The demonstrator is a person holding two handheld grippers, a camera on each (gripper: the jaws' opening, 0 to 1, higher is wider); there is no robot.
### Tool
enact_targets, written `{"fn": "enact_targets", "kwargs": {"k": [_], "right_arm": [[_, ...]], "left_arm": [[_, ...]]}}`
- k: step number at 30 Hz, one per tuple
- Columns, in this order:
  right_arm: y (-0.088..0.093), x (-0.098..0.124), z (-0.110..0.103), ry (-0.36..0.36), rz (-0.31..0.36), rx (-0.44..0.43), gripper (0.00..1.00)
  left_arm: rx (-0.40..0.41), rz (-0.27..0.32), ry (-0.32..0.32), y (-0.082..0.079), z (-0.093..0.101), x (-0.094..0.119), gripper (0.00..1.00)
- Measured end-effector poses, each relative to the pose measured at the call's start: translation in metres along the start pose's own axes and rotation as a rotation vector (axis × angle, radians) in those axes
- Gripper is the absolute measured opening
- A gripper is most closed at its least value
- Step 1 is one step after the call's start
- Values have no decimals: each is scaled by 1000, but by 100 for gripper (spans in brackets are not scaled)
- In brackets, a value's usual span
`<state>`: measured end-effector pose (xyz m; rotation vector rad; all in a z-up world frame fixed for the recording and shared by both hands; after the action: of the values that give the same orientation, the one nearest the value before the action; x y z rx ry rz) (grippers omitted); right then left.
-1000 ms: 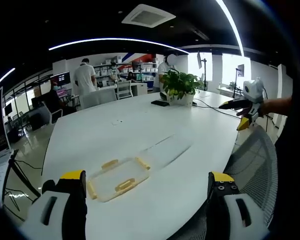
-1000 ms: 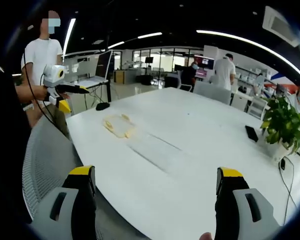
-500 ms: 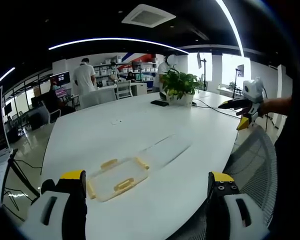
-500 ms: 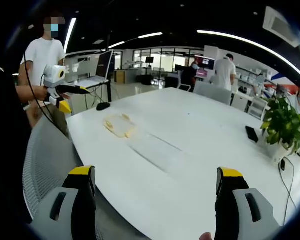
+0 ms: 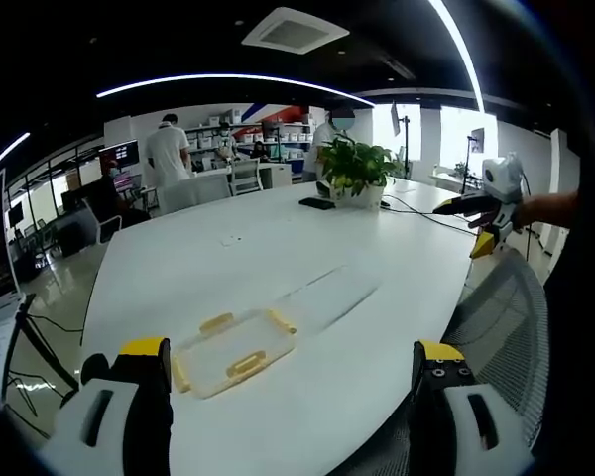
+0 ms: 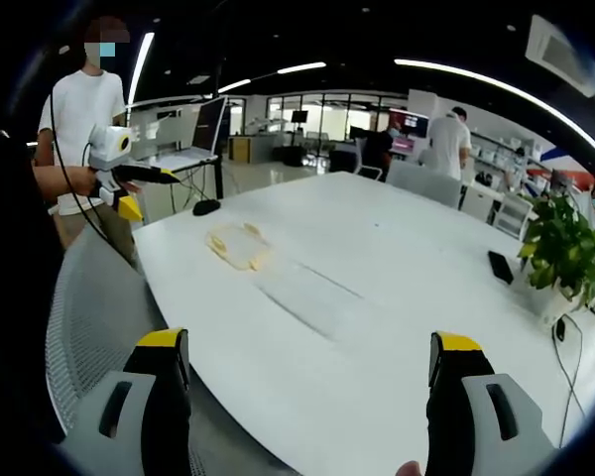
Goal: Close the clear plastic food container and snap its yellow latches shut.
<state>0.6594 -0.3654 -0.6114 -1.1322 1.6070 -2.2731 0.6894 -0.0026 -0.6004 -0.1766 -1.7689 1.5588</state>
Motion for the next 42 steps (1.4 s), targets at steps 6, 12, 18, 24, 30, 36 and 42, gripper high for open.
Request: {"fn": "enact_targets", "kwargs": {"k": [6, 12, 18, 24, 30, 36, 42], "right_arm": [[0, 1, 1, 0, -1, 1, 100], [0, 1, 2, -3, -7, 5, 100], [1, 1, 1, -37, -26, 6, 100], [-2, 1, 2, -57, -33, 8, 100], [-5, 0, 3, -71, -34, 16, 100], [-9, -2, 6, -86, -36, 27, 100], [-13, -7, 8, -110, -44, 45, 99]], "left_arm": [[2, 0, 0, 1, -1, 0, 99], [3, 0, 0, 0, -2, 0, 99], [16, 1, 12, 0, -3, 2, 99], [13, -3, 17, -1, -4, 3, 99], [4, -9, 18, -1, -8, 4, 99], [-1, -13, 26, -3, -13, 4, 99], [-12, -24, 36, -5, -18, 4, 99]]}}
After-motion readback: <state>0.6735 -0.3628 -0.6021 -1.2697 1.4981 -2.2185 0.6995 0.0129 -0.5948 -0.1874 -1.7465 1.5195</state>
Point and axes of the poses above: the point that each gripper's makers call its tool centre point, and the gripper's own axes: x roughly backward along the fingers, z roughly to its right, y roughly out of its underside, the point moved 5 cm from there along x, roughly backward along the fingers, and after that the axes turned 5 degrees about x, right-handed, at the moved point
